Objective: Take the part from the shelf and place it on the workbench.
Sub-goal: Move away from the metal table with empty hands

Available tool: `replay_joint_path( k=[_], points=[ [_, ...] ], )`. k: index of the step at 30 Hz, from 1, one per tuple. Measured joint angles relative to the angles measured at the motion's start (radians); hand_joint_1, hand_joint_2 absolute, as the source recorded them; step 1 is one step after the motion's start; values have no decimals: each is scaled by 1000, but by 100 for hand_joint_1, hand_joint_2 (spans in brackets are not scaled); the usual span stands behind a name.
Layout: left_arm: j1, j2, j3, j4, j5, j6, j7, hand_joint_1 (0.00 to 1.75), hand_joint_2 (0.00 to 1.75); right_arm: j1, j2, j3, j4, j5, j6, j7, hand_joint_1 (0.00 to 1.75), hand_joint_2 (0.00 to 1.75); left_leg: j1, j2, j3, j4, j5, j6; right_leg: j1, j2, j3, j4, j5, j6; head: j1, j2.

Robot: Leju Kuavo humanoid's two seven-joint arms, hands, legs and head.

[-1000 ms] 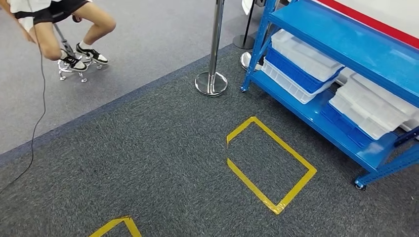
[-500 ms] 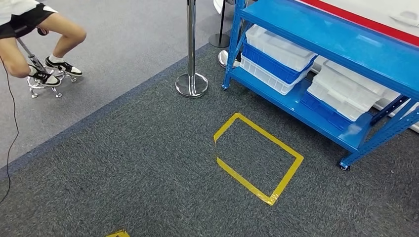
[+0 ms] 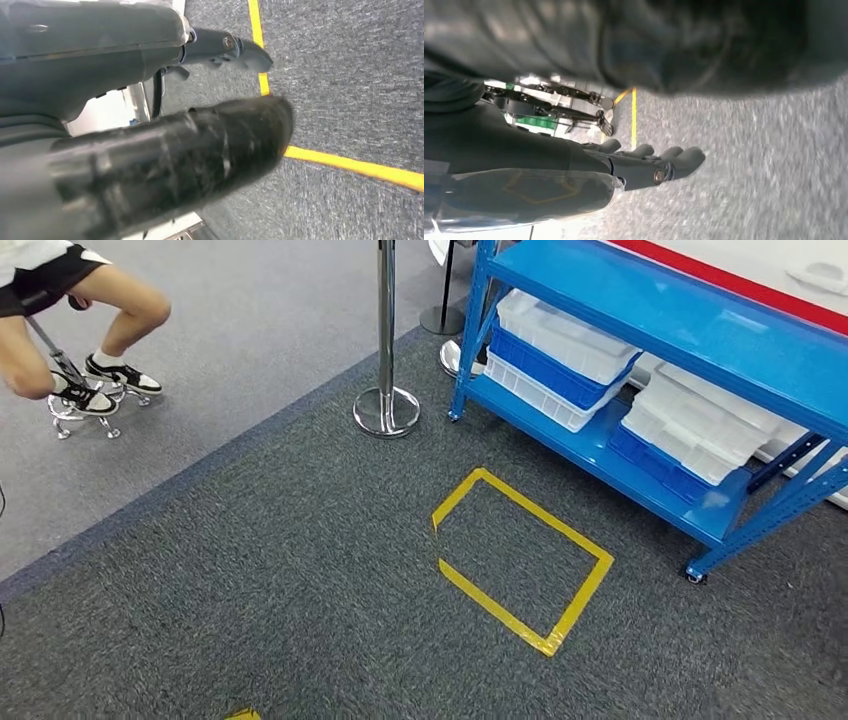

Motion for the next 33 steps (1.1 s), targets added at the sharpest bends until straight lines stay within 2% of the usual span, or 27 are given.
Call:
replay_joint_path(
  k=[1,2,4,7,8,9,11,12,13,14,16,18,20,22,23,24,25,26,27,28,29,31,33],
  points=[
    [-2,0,0,0,0,0,0,0,0,-1,0,0,0,0,0,0,0,0,0,2,4,-7,1,-3,1,0,9,-19,1,-3,1,0],
    [-3,1,0,0,0,0,-1,0,0,-1,1,0,0,0,0,0,0,0,-2,4,8,-9,0,-6,-3,-1,22,-39,5,0,1,0],
    [-3,4,0,-1,0,0,0,0,0,0,4,0,0,0,0,0,0,0,-6,2,-4,31,-23,-12,-14,-2,53,-81,16,5,1,0],
    [1,7,0,-1,1,-5,12,0,0,1,6,0,0,2,5,5,0,0,-1,-1,-97,196,-86,-25,-18,-3,68,-88,11,10,0,0],
    [2,8,0,-1,2,-10,24,0,0,1,7,-1,0,3,9,11,0,0,1,-1,-119,225,-84,-31,-19,-2,69,-82,4,14,0,0],
    [3,10,1,-1,2,-15,38,0,0,2,8,-1,0,5,15,16,0,0,3,-1,-125,221,-65,-36,-20,0,71,-75,-4,19,0,0],
    [4,15,3,-1,4,-24,65,0,0,3,10,-1,0,11,25,25,0,0,7,0,-91,128,3,-45,-26,2,73,-52,-25,33,0,0],
    [4,16,6,-1,5,-27,74,0,0,3,10,0,0,15,28,26,0,0,7,-2,-70,79,24,-45,-26,3,70,-37,-38,41,0,0],
    [4,17,9,-1,5,-30,79,0,0,4,10,0,0,19,31,25,0,0,6,-4,-56,47,33,-40,-26,3,66,-23,-49,48,0,0],
    [3,18,12,-1,6,-31,83,0,0,5,9,0,0,21,31,23,0,0,4,-6,-49,34,30,-31,-25,3,61,-14,-57,53,0,0],
    [2,18,17,0,7,-31,86,0,0,5,9,0,0,25,32,16,0,0,1,-9,-49,33,23,-11,-24,4,59,-9,-64,58,1,0],
    [1,19,20,-1,7,-33,88,0,0,5,10,1,0,30,32,8,0,0,3,-8,-42,26,22,-1,-27,3,55,9,-77,65,1,0],
    [0,20,21,-1,7,-35,88,0,0,7,10,1,0,34,31,3,0,0,5,-7,-34,18,21,7,-34,2,15,90,-116,78,1,0],
    [1,21,22,-1,6,-34,79,0,0,9,11,1,0,35,27,-2,0,0,5,-6,-30,16,17,12,-40,2,-58,209,-156,86,1,0],
    [1,21,22,-1,5,-31,69,0,0,10,11,1,0,34,22,-4,0,0,6,-6,-27,16,14,13,-43,2,-86,245,-156,88,1,0],
    [1,22,22,-1,5,-27,57,0,0,10,11,1,0,32,17,-6,0,0,6,-7,-22,16,10,13,-45,2,-99,249,-136,88,1,0],
    [2,22,22,-1,4,-23,45,0,0,11,12,1,0,31,12,-7,0,0,7,-8,-16,16,5,12,-47,2,-95,216,-98,86,1,0],
    [2,22,22,-1,4,-19,36,0,0,12,12,1,0,30,8,-8,0,0,7,-9,-7,15,0,11,-47,2,-76,155,-50,81,1,0],
    [3,21,22,-1,4,-16,28,0,0,13,13,1,0,29,6,-9,0,0,8,-9,-1,12,-4,10,-45,2,-53,97,-14,75,1,0],
    [3,21,22,-1,3,-14,23,0,0,13,13,1,0,28,3,-10,0,0,8,-9,6,8,-7,7,-40,1,-34,47,9,69,1,0],
    [2,20,22,0,3,-13,20,0,0,12,13,1,0,27,2,-11,0,0,9,-8,10,4,-9,3,-35,0,-20,17,14,63,1,0],
    [-2,16,22,0,3,-12,17,0,0,9,13,0,0,25,0,-13,0,0,11,-6,20,-7,-11,-8,-25,-2,-7,-7,4,54,2,0],
    [-5,15,22,-1,3,-12,17,0,0,8,14,0,0,23,-1,-13,0,0,12,-2,29,-4,-18,-17,-30,-2,19,-34,4,49,2,0]
  ],
)
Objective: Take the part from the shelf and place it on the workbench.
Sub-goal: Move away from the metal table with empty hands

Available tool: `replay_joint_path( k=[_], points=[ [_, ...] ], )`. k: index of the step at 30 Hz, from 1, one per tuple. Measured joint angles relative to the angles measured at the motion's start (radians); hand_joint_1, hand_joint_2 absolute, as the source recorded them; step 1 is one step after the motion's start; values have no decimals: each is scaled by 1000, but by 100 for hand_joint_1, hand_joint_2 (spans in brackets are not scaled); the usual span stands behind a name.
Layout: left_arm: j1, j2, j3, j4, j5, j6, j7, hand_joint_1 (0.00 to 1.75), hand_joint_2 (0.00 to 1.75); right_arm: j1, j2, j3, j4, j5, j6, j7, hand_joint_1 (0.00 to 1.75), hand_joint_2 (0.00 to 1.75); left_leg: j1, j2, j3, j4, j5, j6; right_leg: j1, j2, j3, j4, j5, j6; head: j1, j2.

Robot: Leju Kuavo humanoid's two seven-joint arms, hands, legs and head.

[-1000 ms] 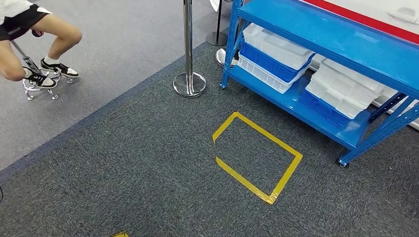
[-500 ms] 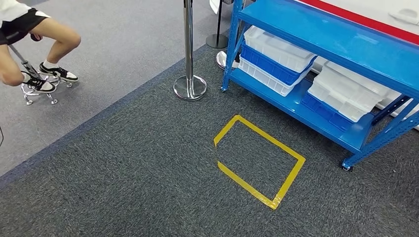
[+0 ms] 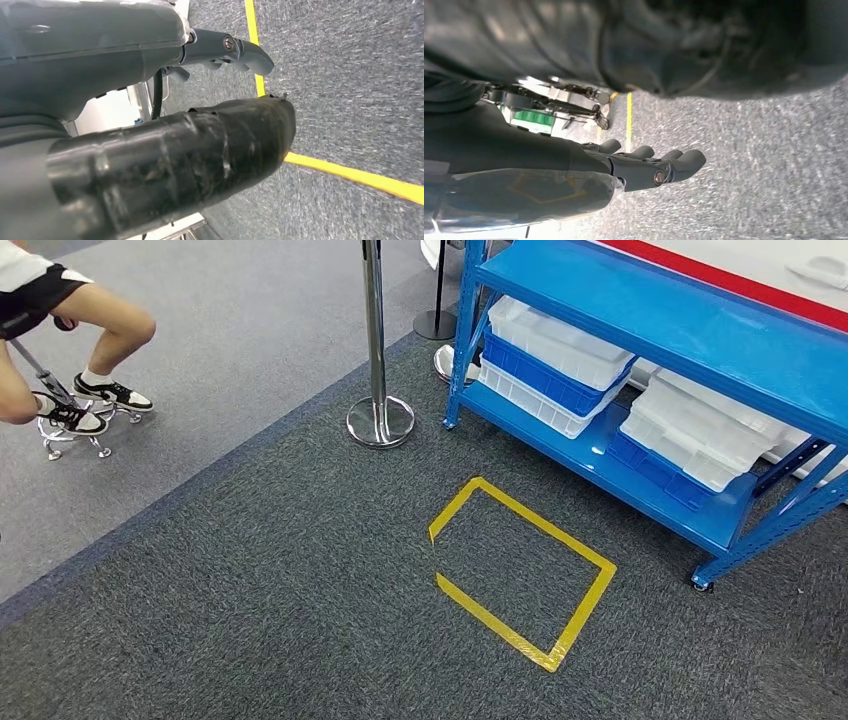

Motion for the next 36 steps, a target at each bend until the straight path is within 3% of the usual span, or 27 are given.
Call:
replay_joint_path(
  k=[2,4,5,6,7,9,10,11,16,17,19,20,21,22,24,25,26,28,31,33,35,36],
  points=[
    [-1,0,0,0,0,0,0,0,0,0,1,0,0,-1,0,0,0,0,-3,0,-30,69,-34,-2,-5,-3,27,-23,1,-6,0,0],
    [0,0,0,0,0,0,0,0,0,0,3,0,0,-2,0,0,0,0,-5,-1,-105,195,-81,-2,0,-4,36,-24,-6,-14,0,0],
    [2,0,0,0,0,0,0,0,0,0,3,-1,0,-2,0,0,0,0,-5,-1,-139,243,-89,-3,2,-3,38,-21,-12,-17,0,0],
    [4,0,0,0,0,0,0,0,0,0,4,-1,0,-2,0,0,0,0,-5,-1,-157,259,-77,-5,3,-1,43,-17,-19,-18,0,0],
    [6,0,0,0,0,0,0,0,0,0,4,-1,0,-2,0,0,0,0,-4,-1,-157,239,-46,-6,3,1,48,-13,-27,-16,0,0],
    [8,1,0,0,0,0,0,0,0,1,5,-1,0,-2,0,0,0,0,-4,0,-120,131,32,-8,2,3,58,1,-47,-9,0,0],
    [7,2,0,0,0,0,-1,0,0,1,5,-1,0,-2,0,0,0,0,-4,0,-101,82,53,-6,3,3,58,12,-59,-3,0,0],
    [7,2,0,0,0,1,-2,0,0,1,5,-1,0,-2,-1,0,0,0,-6,0,-89,52,60,-3,5,3,56,20,-68,3,1,0],
    [6,1,-1,0,-1,0,-10,0,0,-4,6,-1,0,-2,-1,2,0,0,-5,-2,-70,26,45,22,3,2,49,48,-97,23,3,0],
    [6,0,-1,0,0,-3,-7,0,0,-5,6,-1,0,0,2,5,0,0,-3,-1,-63,20,44,26,0,2,30,88,-116,29,3,0],
    [7,1,0,0,0,-13,11,0,0,-4,6,-1,0,6,12,16,0,0,-3,0,-52,14,38,30,-8,2,-44,212,-158,40,4,0],
    [7,2,0,0,1,-18,23,0,0,-3,6,-1,0,11,18,21,0,0,-2,-1,-47,13,34,30,-12,2,-84,266,-167,43,4,0],
    [7,4,2,0,2,-23,34,0,0,-2,6,-1,0,16,24,25,0,0,-2,-2,-40,12,28,30,-15,2,-110,291,-156,44,4,0],
    [7,6,3,0,2,-26,43,0,0,-1,5,-1,0,19,29,27,0,0,-1,-4,-31,12,21,29,-17,2,-119,279,-124,44,4,0],
    [8,7,7,0,3,-28,51,0,0,5,4,-1,0,24,34,27,0,0,0,-6,-10,9,7,25,-19,3,-94,169,-30,37,5,0],
    [8,7,9,0,4,-28,53,0,0,8,3,-1,0,27,35,26,0,0,-1,-7,-2,6,0,22,-15,2,-76,116,3,33,4,0],
    [8,7,11,0,4,-28,54,0,0,11,2,-1,0,29,35,23,0,0,-1,-8,4,3,-5,18,-11,2,-59,74,16,27,5,0],
    [7,7,14,1,4,-29,58,0,0,11,0,0,1,32,35,18,0,0,0,-8,12,-5,-12,7,-1,-1,-41,48,4,17,5,0],
    [0,8,15,0,4,-30,61,0,0,10,-3,0,0,34,35,14,0,0,2,-4,25,6,-27,-7,-3,-1,-7,18,-7,3,5,0],
    [-2,8,15,0,4,-30,59,0,0,11,-3,0,0,34,33,13,0,0,0,-4,-25,102,-63,-8,-5,-4,19,0,-13,-8,5,0],
    [0,8,15,0,4,-30,54,0,0,11,-3,0,0,36,29,12,0,0,-2,-5,-117,237,-97,-7,0,-4,38,-3,-27,-17,5,0],
    [2,8,15,0,4,-29,53,0,0,11,-3,0,0,37,28,11,0,0,-3,-5,-153,276,-92,-7,3,-2,48,-3,-36,-19,5,0]
  ],
)
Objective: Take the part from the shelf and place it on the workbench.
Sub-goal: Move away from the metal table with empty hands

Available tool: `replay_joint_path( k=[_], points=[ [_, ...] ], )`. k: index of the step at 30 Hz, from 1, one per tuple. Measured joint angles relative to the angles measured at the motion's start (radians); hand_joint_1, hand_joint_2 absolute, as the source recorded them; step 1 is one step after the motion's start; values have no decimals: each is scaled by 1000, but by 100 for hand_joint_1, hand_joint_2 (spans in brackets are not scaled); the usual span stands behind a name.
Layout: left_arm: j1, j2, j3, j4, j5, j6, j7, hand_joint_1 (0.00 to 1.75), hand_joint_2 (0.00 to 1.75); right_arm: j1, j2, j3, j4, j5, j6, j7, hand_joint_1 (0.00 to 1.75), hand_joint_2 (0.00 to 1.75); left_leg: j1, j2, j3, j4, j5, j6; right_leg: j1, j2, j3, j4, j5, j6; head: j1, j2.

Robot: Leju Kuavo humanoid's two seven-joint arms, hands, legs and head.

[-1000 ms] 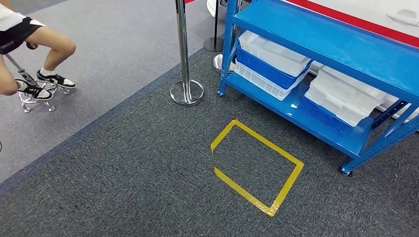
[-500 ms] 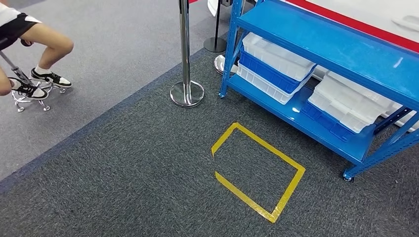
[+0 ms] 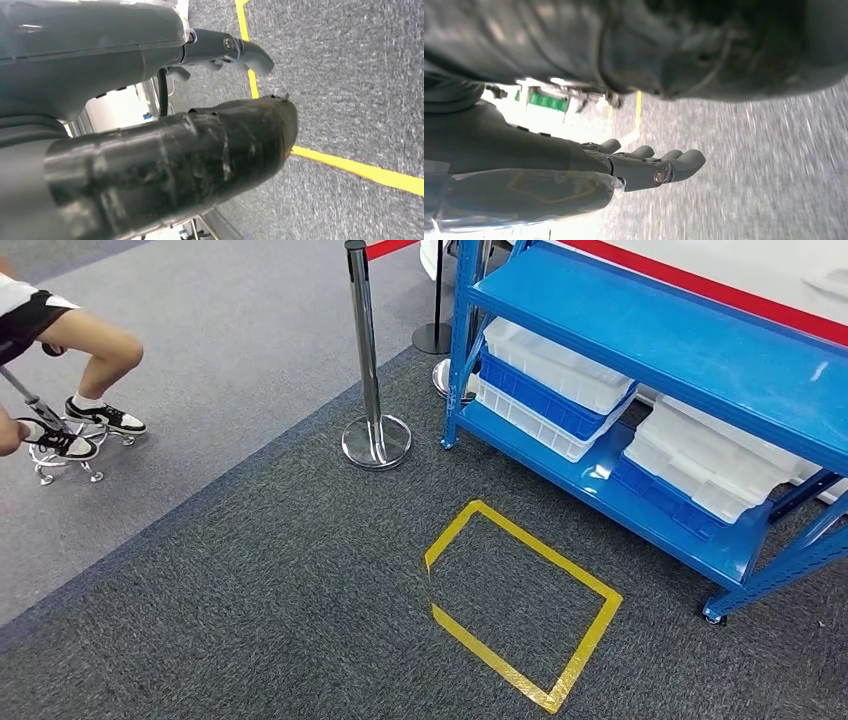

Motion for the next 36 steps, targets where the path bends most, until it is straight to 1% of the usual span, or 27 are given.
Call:
replay_joint_path(
  k=[1,2,3,4,5,7,9,10,12,14,15,16,17,19,20,21,23,24,26,27,29,30,31,32,33,35,36],
  points=[
    [2,0,0,0,0,0,-2,0,0,0,0,0,0,1,-1,0,0,0,-1,0,-18,1,27,2,2,2,13,0,-10,-1,0,0],
    [4,1,0,0,0,1,-6,0,0,-1,0,0,0,3,-1,-1,0,0,-3,0,-17,-37,74,5,4,4,28,0,-21,0,0,0],
    [5,2,0,0,0,1,-13,0,0,0,0,1,0,6,-3,-2,0,0,-5,0,-4,-100,129,10,4,5,42,0,-33,2,0,0],
    [7,4,0,0,0,2,-23,0,0,0,0,1,0,9,-5,-3,0,0,-10,1,15,-160,167,15,6,5,53,2,-46,6,0,0],
    [7,6,0,0,0,2,-36,0,0,-1,1,2,1,11,-8,-4,0,0,-13,1,32,-208,188,20,7,5,60,3,-58,11,1,0],
    [7,10,0,0,-2,1,-57,0,0,-4,1,2,1,12,-12,-5,0,0,-18,0,47,-243,181,28,9,4,67,3,-67,22,2,0],
    [8,11,0,0,-3,0,-66,0,0,-8,1,2,1,10,-14,-5,0,0,-16,-1,61,-261,176,37,7,5,72,11,-61,30,3,0],
    [8,11,-1,0,-4,-1,-67,0,0,-10,0,2,1,6,-13,-3,0,0,-13,-1,73,-270,174,42,6,5,66,33,-58,35,3,0],
    [9,10,-2,0,-6,-1,-66,0,0,-12,0,2,1,0,-11,0,0,0,-10,0,98,-287,169,50,-1,5,12,125,-72,47,4,0],
    [9,10,-3,0,-6,0,-64,0,0,-13,0,1,1,-4,-10,2,0,0,-9,-1,116,-296,159,52,-11,5,-71,234,-118,61,5,0],
    [9,10,-3,0,-6,0,-64,0,0,-13,0,0,1,-4,-10,3,0,0,-9,-3,125,-299,152,51,-16,5,-104,262,-135,67,5,0],
    [9,10,-3,0,-6,0,-64,0,0,-13,0,0,1,-4,-10,3,0,0,-9,-4,136,-300,144,49,-21,5,-124,260,-132,71,5,0],
    [9,10,-3,0,-6,0,-64,0,0,-12,0,0,1,-4,-10,4,0,0,-8,-5,149,-300,135,46,-24,5,-128,228,-106,73,5,0],
    [11,9,-4,0,-7,1,-66,0,0,-8,-1,-1,1,-4,-10,7,0,0,-7,-6,173,-300,116,39,-28,5,-110,113,-5,69,5,0],
    [11,8,-4,0,-7,2,-68,0,0,-5,-1,-1,1,-4,-10,9,0,0,-6,-6,182,-301,107,34,-24,3,-102,67,29,64,6,0],
    [11,6,-4,1,-7,3,-70,0,0,-5,-1,-1,1,-4,-11,11,0,0,-5,-7,188,-302,100,27,-19,2,-96,40,50,57,6,0],
    [8,3,-5,1,-7,4,-72,0,0,-7,-1,-1,1,-4,-11,15,0,0,-2,-7,204,-299,92,12,-8,1,-88,26,47,41,7,0],
    [6,1,-5,1,-7,5,-72,0,0,-8,-2,-1,1,-4,-12,16,0,0,1,-5,210,-294,88,5,-7,2,-74,21,49,33,7,0],
    [1,-1,-8,1,-8,4,-71,0,0,-9,-2,-1,0,-3,-14,16,0,0,3,-3,199,-246,77,1,-8,3,-50,10,44,18,7,0],
    [-2,-3,-10,1,-8,1,-70,0,0,-9,-2,-2,0,-3,-15,16,0,0,3,-3,172,-197,63,1,-7,2,-38,7,40,11,6,0],
    [-4,-6,-13,1,-9,-4,-67,0,0,-11,-2,-2,0,-3,-16,14,0,0,1,-3,89,-76,19,2,-2,3,-27,6,29,0,6,0],
    [-3,-7,-14,1,-9,-6,-66,0,0,-13,-3,-3,0,-3,-17,13,0,0,0,-3,49,-33,-4,2,0,4,-19,6,21,-2,6,0],
    [-1,-7,-16,1,-9,-8,-66,0,0,-13,-2,-3,0,-3,-17,12,0,0,-1,-3,21,-17,-17,2,2,7,-8,6,12,-3,6,0],
    [1,-7,-18,1,-9,-8,-66,0,0,-14,-2,-5,0,-4,-17,12,0,0,-2,-3,8,-32,-10,3,4,9,4,6,2,-3,6,0],
    [3,-7,-20,1,-9,-8,-67,0,0,-14,-2,-6,0,-4,-17,13,0,0,-5,-3,8,-75,22,7,5,10,19,6,-9,-2,5,0],
    [9,-6,-24,1,-10,-10,-69,0,0,-12,2,-9,1,-5,-16,17,0,0,-14,-2,20,-185,124,21,6,11,39,9,-33,3,6,0],
    [10,-6,-26,1,-10,-10,-70,0,0,-12,4,-10,2,-5,-15,18,0,0,-18,-2,26,-223,159,27,7,11,44,10,-45,8,6,0]
  ],
)
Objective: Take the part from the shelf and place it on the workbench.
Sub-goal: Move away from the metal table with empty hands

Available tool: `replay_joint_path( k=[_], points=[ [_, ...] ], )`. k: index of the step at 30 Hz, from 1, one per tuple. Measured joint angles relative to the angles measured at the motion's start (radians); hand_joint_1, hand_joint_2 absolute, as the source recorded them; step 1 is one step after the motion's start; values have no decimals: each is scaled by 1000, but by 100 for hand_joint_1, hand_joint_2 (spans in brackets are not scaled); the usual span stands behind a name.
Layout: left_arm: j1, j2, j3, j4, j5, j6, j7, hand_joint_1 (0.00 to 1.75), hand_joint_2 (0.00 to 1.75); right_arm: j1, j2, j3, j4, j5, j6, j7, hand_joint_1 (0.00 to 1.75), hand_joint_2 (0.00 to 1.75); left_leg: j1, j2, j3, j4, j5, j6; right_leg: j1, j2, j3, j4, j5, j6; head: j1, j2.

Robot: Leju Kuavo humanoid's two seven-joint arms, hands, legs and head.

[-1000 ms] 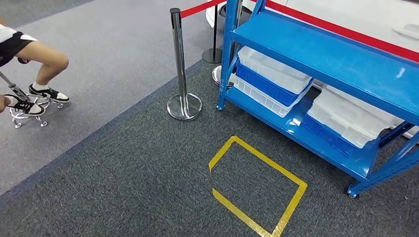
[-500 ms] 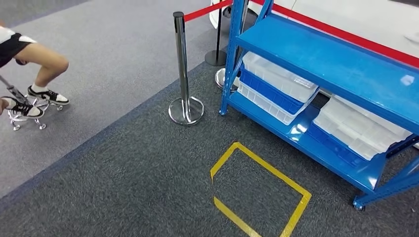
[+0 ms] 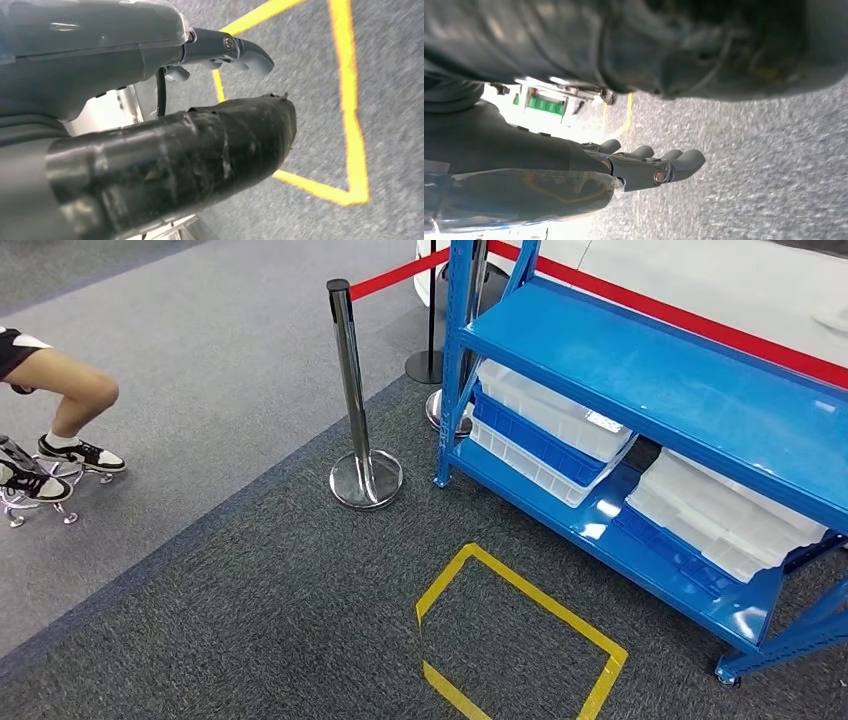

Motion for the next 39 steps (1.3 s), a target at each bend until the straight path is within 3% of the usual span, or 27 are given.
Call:
replay_joint_path(
  k=[1,4,5,6,9,10,11,12,14,15,16,18,20,22,24,26,27,28,30,31,32,34,36,38,39],
  points=[
    [1,0,-1,0,0,-1,0,0,0,-1,2,-2,0,0,0,1,0,0,-3,0,2,-22,20,4,1,1,7,4,-8,6,0,0],
    [-1,-4,-5,0,0,-3,0,0,0,-5,1,-6,0,0,0,2,0,0,1,-2,31,-43,16,16,1,1,27,19,-13,23,0,0],
    [-2,-5,-6,0,0,-3,0,0,0,-5,1,-7,-1,0,0,2,0,0,3,-2,46,-50,13,22,-1,1,18,42,-18,28,0,0],
    [-2,-6,-8,0,0,-3,0,0,0,-6,0,-7,-1,-1,0,2,0,0,5,-1,60,-57,10,25,-5,0,-4,83,-30,35,1,0],
    [-5,-7,-11,0,0,-3,-1,0,0,-6,0,-10,-1,-2,3,4,0,0,6,-1,88,-65,-11,28,-22,-1,-117,233,-92,54,2,0],
    [-5,-7,-12,0,0,-3,-1,0,0,-6,0,-12,-1,-2,4,5,0,0,7,0,99,-65,-21,25,-28,-1,-145,250,-100,59,2,0],
    [-5,-7,-13,0,-1,-2,-1,0,0,-5,0,-15,-1,-2,5,7,0,0,8,2,114,-65,-33,22,-33,-3,-160,239,-90,62,2,0],
    [-5,-7,-14,0,-1,-2,-2,0,0,-3,0,-17,-1,-2,5,8,0,0,9,6,130,-65,-45,18,-36,-7,-163,201,-57,63,2,0],
    [0,-7,-17,0,-1,-2,-3,0,0,1,0,-19,-1,-2,5,10,0,0,10,16,161,-65,-71,9,-36,-32,-161,102,42,60,1,0],
    [2,-8,-18,1,-1,-2,-4,0,0,1,0,-21,0,-2,6,10,0,0,10,22,173,-65,-83,3,-31,-45,-160,70,77,55,1,0],
    [3,-8,-19,1,-1,-2,-5,0,0,0,0,-22,0,-2,7,11,0,0,10,29,183,-67,-93,-6,-24,-53,-160,54,96,48,1,0],
    [-4,-10,-21,1,-1,0,-8,0,0,-5,0,-23,0,-2,10,12,0,0,12,40,198,-59,-96,-21,-15,-43,-148,47,89,30,1,0],
    [-13,-12,-24,1,-1,0,-10,0,0,-6,-2,-25,0,-2,12,14,0,0,17,35,178,0,-81,-29,-17,-27,-125,32,83,16,1,0],
    [-18,-15,-26,1,-2,0,-13,0,0,-7,-2,-27,-1,-2,14,16,0,0,19,20,107,112,-90,-31,-18,-13,-100,18,75,3,1,0],
    [-17,-16,-27,1,-2,0,-14,0,0,-9,-2,-30,-1,-2,15,17,0,0,17,12,25,208,-148,-31,-17,7,-79,13,61,-6,1,0],
    [-13,-15,-27,1,-2,0,-13,0,0,-9,-2,-31,-1,-2,15,17,0,0,16,11,-26,223,-196,-30,-16,32,-54,12,44,-7,1,0],
    [-11,-15,-27,1,-2,0,-13,0,0,-9,-2,-32,-1,-2,16,17,0,0,16,8,-36,194,-187,-28,-16,43,-40,12,33,-6,1,0],
    [-8,-15,-27,1,-2,0,-13,0,0,-8,-1,-32,-1,-2,16,18,0,0,15,1,-37,146,-147,-26,-16,54,-25,12,22,-5,1,0],
    [-2,-13,-27,1,-2,0,-14,0,0,-7,2,-33,0,-2,17,18,0,0,11,-38,-36,42,-36,-18,-16,75,-6,16,-2,3,1,0],
    [0,-13,-27,1,-2,0,-14,0,0,-8,4,-33,0,-2,17,18,0,0,7,-57,-33,10,0,-14,-16,85,-1,18,-15,9,1,0],
    [1,-12,-28,1,-2,1,-14,0,0,-8,6,-33,1,-2,17,18,0,0,5,-68,-31,-7,16,-8,-16,95,4,24,-21,15,2,0],
    [-1,-13,-28,1,-2,1,-14,0,0,-9,5,-33,0,-2,16,18,0,0,5,-59,-5,-19,17,6,-14,100,20,36,-26,25,2,0],
    [-2,-15,-29,1,-2,2,-14,0,0,-8,3,-34,0,-2,17,19,0,0,7,-36,24,-29,19,20,-13,62,10,81,-31,35,2,0],
    [-4,-16,-32,1,-2,4,-14,0,0,-12,3,-34,0,-3,18,20,0,0,7,-14,41,-32,8,27,-16,17,-53,176,-67,46,3,0],
    [-5,-16,-33,1,-2,4,-14,0,0,-14,3,-34,0,-3,18,20,0,0,6,-3,48,-32,-1,28,-18,8,-94,222,-95,51,3,0]
  ],
)
